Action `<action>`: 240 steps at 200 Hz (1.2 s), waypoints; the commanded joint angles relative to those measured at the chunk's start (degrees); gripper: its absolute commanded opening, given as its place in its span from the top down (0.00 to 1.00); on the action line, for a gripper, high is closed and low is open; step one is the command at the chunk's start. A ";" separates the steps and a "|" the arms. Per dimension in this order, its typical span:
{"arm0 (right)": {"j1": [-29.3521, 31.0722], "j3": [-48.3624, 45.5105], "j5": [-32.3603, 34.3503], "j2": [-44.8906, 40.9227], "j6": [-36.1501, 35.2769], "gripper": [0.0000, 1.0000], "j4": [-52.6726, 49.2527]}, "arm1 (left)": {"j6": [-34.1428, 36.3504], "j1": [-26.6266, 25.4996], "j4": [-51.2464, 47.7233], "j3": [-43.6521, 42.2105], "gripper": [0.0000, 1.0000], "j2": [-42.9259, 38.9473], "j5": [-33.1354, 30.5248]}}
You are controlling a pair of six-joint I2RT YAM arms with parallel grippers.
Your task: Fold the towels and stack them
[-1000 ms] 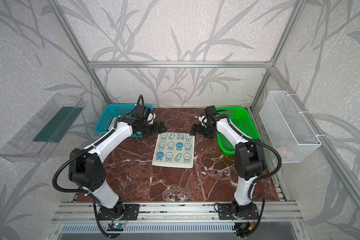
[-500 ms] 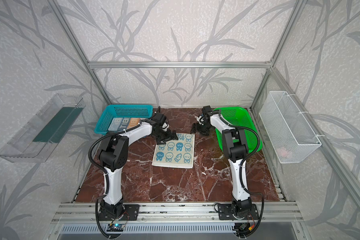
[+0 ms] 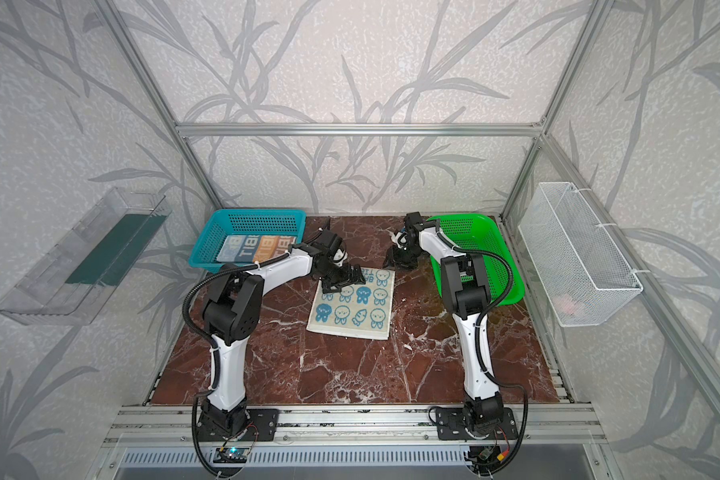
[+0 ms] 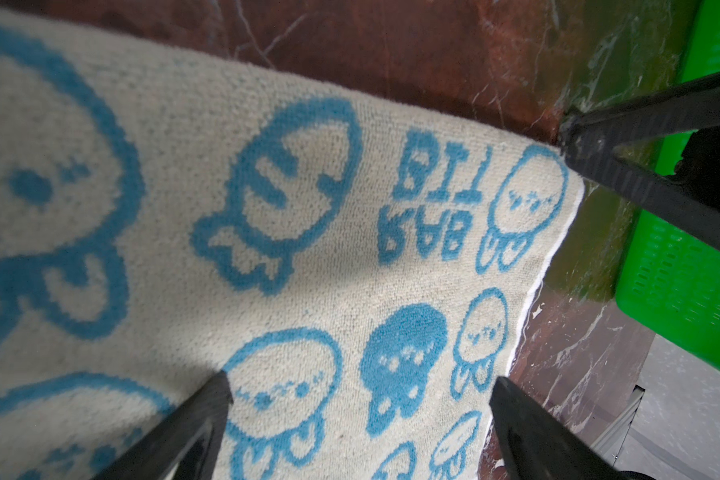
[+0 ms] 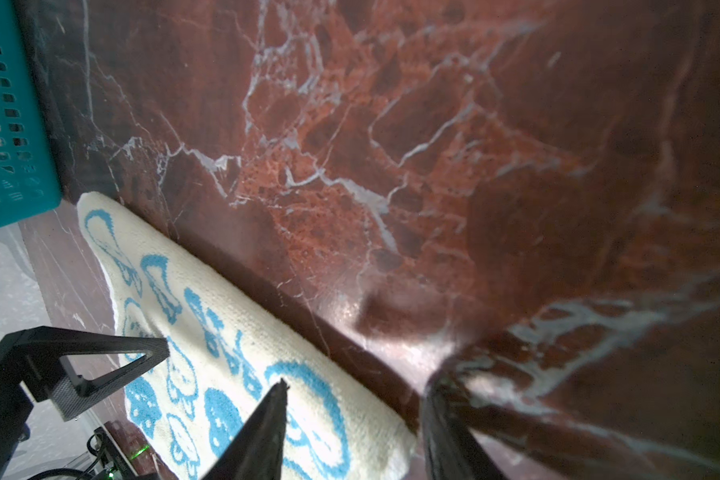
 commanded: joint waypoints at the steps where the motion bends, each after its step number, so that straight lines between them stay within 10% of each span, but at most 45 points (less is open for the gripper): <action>1: 0.05 -0.59 0.71 0.99 -0.85 0.53 -2.03 | -0.64 -0.36 -0.47 -0.97 0.01 1.82 -0.06; 124: -1.72 -9.10 1.88 -3.62 -1.06 0.72 0.92 | -0.37 -0.36 0.11 -3.33 0.01 1.40 -0.49; 175: -1.72 -4.07 3.33 -1.80 -0.99 0.96 -1.70 | -3.88 -2.41 2.67 -3.84 0.01 1.78 0.88; 240: -1.68 8.97 4.87 1.92 -3.90 1.00 -9.63 | -4.36 -3.30 0.14 -0.12 0.01 -1.61 0.82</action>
